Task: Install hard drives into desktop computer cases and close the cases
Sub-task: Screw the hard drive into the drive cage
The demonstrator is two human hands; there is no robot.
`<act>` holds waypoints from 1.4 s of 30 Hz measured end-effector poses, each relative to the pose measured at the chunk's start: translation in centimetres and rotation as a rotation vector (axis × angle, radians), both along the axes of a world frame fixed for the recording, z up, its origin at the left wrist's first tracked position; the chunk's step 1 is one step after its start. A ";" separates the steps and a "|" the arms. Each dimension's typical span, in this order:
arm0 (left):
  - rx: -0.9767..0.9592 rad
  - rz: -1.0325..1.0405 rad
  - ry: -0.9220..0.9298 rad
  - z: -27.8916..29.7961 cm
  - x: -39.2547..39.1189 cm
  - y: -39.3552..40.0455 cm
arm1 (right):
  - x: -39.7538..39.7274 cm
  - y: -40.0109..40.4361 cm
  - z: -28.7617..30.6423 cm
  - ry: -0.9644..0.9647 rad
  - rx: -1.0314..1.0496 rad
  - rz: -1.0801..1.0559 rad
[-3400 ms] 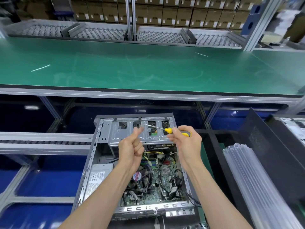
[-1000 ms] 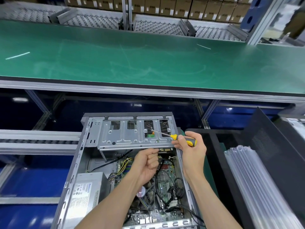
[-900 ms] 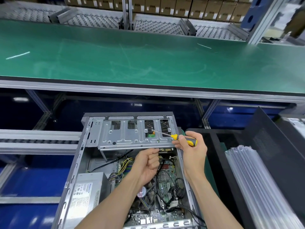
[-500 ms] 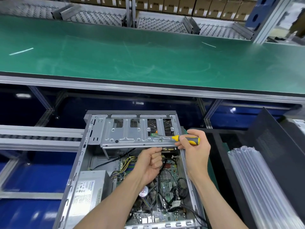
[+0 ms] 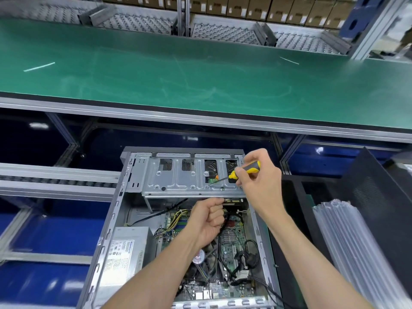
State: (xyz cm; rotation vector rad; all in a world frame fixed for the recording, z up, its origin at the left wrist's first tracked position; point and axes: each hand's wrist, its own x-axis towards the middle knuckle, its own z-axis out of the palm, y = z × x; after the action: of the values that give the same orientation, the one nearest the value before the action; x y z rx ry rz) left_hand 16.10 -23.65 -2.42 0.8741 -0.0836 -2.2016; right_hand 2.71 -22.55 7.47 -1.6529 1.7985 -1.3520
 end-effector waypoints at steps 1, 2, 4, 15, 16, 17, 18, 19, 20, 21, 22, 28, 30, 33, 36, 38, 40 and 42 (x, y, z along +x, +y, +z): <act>0.001 -0.002 0.000 0.0 0.0 0.0 | 0.1 -0.2 0.1 0.030 0.007 0.017; 0.001 -0.004 0.001 0.0 0.0 0.0 | 0.2 -0.3 0.1 0.060 0.013 0.034; 0.003 -0.006 0.003 0.0 0.0 0.0 | 0.5 -0.7 0.4 0.123 0.023 0.066; 0.018 -0.004 -0.012 -0.2 0.0 -0.1 | 3.9 -3.7 4.9 0.682 0.064 0.455; 0.020 -0.004 -0.014 -0.2 0.0 -0.1 | 4.3 -4.0 5.3 0.725 0.082 0.483; 0.021 -0.004 -0.015 -0.3 0.0 -0.1 | 4.6 -4.3 5.5 0.765 0.098 0.499; 0.021 -0.003 -0.017 -0.3 0.0 -0.2 | 4.9 -4.6 5.7 0.802 0.106 0.501; 0.019 -0.002 -0.021 -0.3 0.0 -0.2 | 5.1 -4.9 5.8 0.842 0.106 0.489; 0.018 -0.002 -0.028 -0.3 0.0 -0.1 | 5.3 -5.1 5.9 0.883 0.102 0.464; 0.016 -0.003 -0.032 -0.3 0.0 -0.1 | 5.3 -5.3 6.0 0.918 0.101 0.428; 0.012 -0.003 -0.034 -0.3 0.0 0.0 | 5.3 -5.4 6.1 0.940 0.106 0.387; 0.005 -0.001 -0.034 -0.3 0.1 0.0 | 5.3 -5.5 7.0 0.904 0.254 0.467; 0.007 -0.002 -0.031 -0.3 0.1 0.0 | 5.3 -5.5 7.1 0.917 0.261 0.444; 0.006 0.004 -0.039 -0.2 0.1 0.0 | 5.3 -5.6 6.8 1.027 0.212 0.339; 0.001 0.007 -0.049 -0.2 0.1 0.1 | 5.3 -5.5 7.2 1.028 0.230 0.365; 0.004 0.009 -0.048 -0.2 0.1 0.1 | 5.2 -5.5 7.6 0.965 0.285 0.447; 0.002 0.011 -0.044 -0.2 0.0 0.0 | 5.3 -5.4 7.8 0.937 0.329 0.477; -0.002 0.011 -0.050 -0.2 0.0 0.0 | 5.4 -5.5 7.6 0.993 0.288 0.418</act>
State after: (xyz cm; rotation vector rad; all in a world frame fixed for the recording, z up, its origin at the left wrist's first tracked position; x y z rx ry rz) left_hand 16.10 -23.64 -2.57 0.9267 -0.1047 -2.1692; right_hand 8.12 -28.04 15.04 -2.5434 1.7644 -0.0279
